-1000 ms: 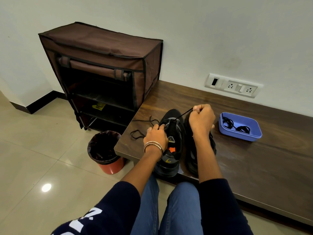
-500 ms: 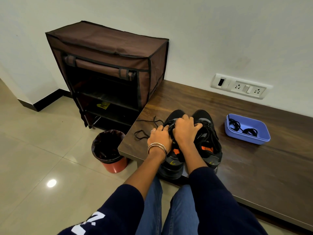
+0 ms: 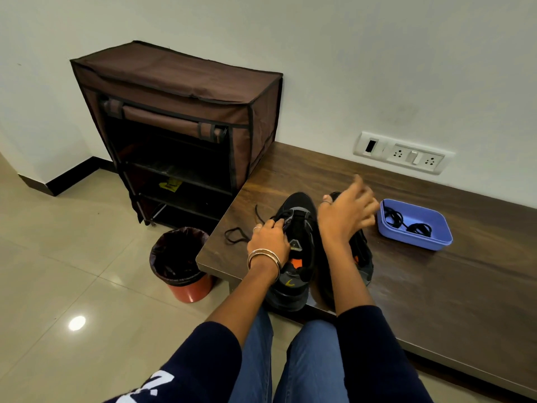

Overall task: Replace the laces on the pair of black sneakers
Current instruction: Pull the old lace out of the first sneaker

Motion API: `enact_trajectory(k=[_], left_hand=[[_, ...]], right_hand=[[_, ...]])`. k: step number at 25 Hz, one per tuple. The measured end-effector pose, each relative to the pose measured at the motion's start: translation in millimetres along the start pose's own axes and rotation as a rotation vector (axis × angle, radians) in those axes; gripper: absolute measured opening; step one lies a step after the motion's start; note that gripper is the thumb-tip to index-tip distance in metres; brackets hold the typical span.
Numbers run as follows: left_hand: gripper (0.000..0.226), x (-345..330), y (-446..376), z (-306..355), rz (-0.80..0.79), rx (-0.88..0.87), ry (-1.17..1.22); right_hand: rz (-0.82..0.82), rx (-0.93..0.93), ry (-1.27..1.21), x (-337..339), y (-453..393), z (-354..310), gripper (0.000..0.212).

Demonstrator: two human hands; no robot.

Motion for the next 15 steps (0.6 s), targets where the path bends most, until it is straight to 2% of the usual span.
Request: enact_trajectory(k=[2,4,7,10,15], left_hand=[[0.046,-1.3,-0.3,0.2,-0.004,0.002,0.002],[0.046,-0.6,0.2,0.7,-0.007,-0.004,-0.003],[0.046,0.4,1.1,0.5,-0.009,-0.011,-0.011],[0.045,0.3,0.8,0.5,-0.007,-0.002,-0.001],[0.044,0.7,0.1,1.1,0.008,-0.022,0.004]], right_hand=[[-0.167,0.255,0.243,-22.7,8.7,-16.5,0.031],[-0.319,0.399,0.447,-48.0,22.7,-23.0,0.013],[-0.325,0.466,0.524,-64.4,32.8,-23.8,0.011],[-0.226,0.391,0.334,-59.7,32.9,-14.2,0.012],[0.049,0.001,-0.402,-13.3,23.5,8.4,0.023]])
Point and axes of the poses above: each hand's wrist, its own y-axis away from the middle knuckle, its own x-axis out of the back of the hand, z = x × y, the point moved 6 cm from there along -y, towards the middle knuckle, and after that the axes turned 10 degrees about y, right-handed, at the moved point
